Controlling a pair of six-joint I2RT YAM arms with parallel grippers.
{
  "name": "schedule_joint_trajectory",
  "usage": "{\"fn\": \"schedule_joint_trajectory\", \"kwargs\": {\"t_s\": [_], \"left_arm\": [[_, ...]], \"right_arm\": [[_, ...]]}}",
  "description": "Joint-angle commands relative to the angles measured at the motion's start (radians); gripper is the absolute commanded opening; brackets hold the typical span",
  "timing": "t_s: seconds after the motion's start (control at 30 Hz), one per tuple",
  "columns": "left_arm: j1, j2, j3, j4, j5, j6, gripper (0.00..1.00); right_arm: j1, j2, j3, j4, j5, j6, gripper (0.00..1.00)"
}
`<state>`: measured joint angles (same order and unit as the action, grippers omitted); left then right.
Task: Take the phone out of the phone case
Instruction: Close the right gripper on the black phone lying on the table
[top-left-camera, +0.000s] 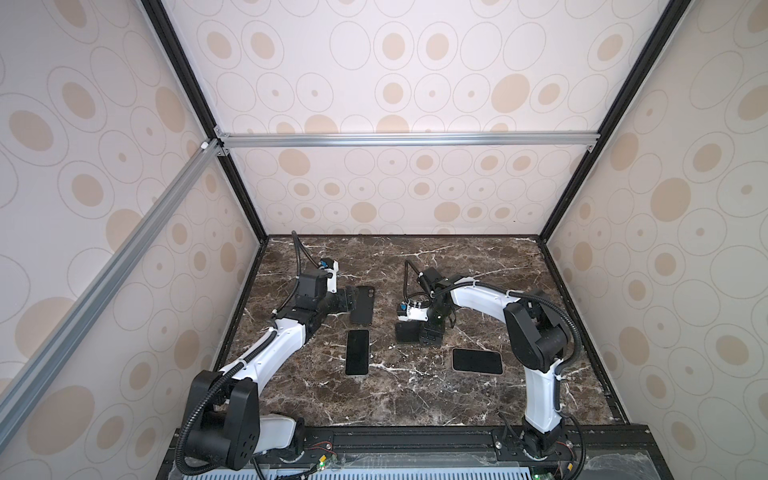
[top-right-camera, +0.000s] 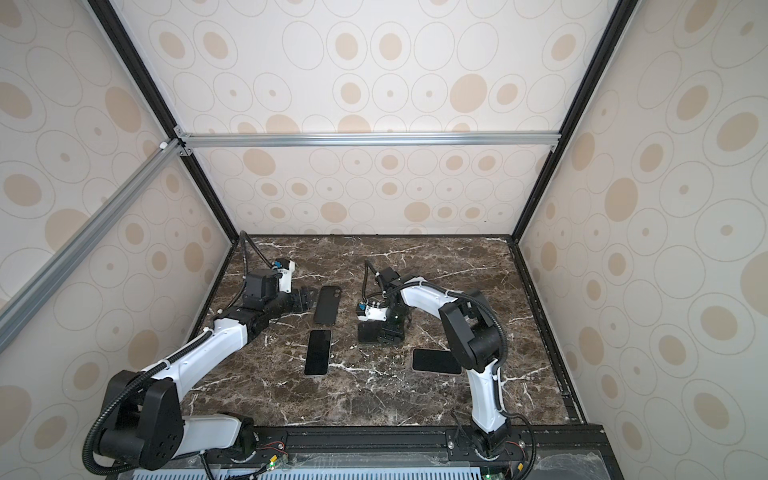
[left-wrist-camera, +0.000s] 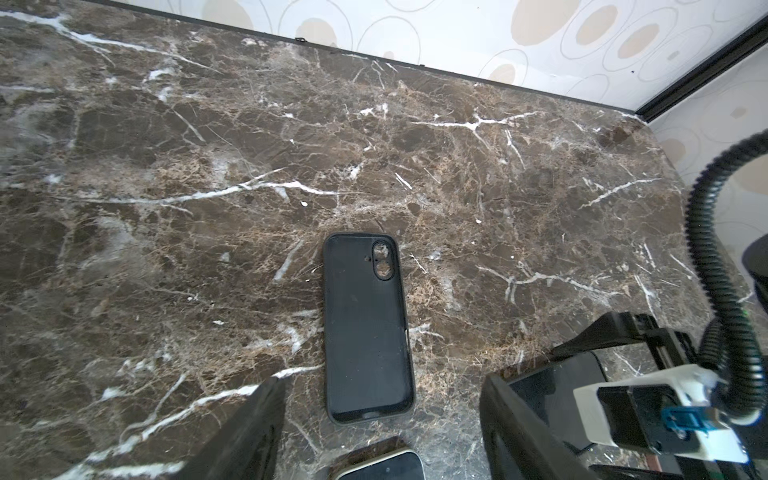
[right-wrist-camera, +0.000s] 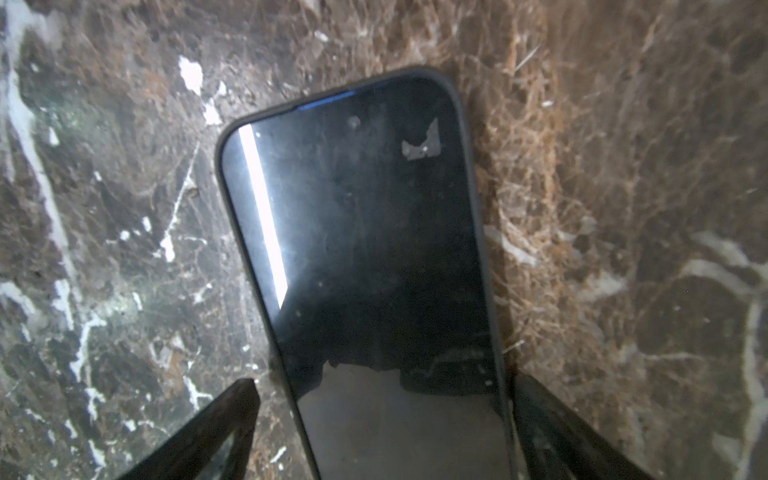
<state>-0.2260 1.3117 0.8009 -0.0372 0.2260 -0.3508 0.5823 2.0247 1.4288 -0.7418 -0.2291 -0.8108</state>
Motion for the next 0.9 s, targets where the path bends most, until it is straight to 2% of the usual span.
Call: {"fn": "schedule_joint_trajectory", "kwargs": {"t_s": [0.0,0.17,0.33,0.4,0.47,0.57,0.67,0.87], "left_arm": [[0.005,-0.036,0.047,-0.041,-0.038,0.039,0.74],[0.007,-0.059,0.061,-0.055,-0.057,0.052,0.73],[0.007,-0.026,0.124,-0.076,-0.015,0.051,0.74],[0.007,-0.015,0.145,-0.089,-0.021,0.055,0.74],[0.005,-0.011,0.154,-0.097,-0.029,0.054,0.75],[-0.001,-0.021,0.132,-0.081,-0.025,0.022,0.75],[-0.021,-0.033,0.091,-0.068,-0.038,-0.040,0.76],[-0.124,-0.033,0.047,-0.026,-0.059,-0.148,0.77]], "right_arm": [[-0.001,0.013,-0.016,-0.027,0.029,-0.034,0.96],[0.000,0.019,-0.051,-0.020,0.082,-0.026,0.81],[0.003,-0.012,-0.115,0.049,0.094,0.042,0.67],[0.004,-0.029,-0.137,0.079,0.098,0.079,0.57],[0.005,-0.049,-0.151,0.111,0.093,0.135,0.48],[0.010,-0.073,-0.163,0.141,0.071,0.231,0.41],[0.014,-0.087,-0.163,0.139,0.115,0.357,0.33],[0.001,-0.165,-0.177,0.193,-0.005,0.606,0.25]]}}
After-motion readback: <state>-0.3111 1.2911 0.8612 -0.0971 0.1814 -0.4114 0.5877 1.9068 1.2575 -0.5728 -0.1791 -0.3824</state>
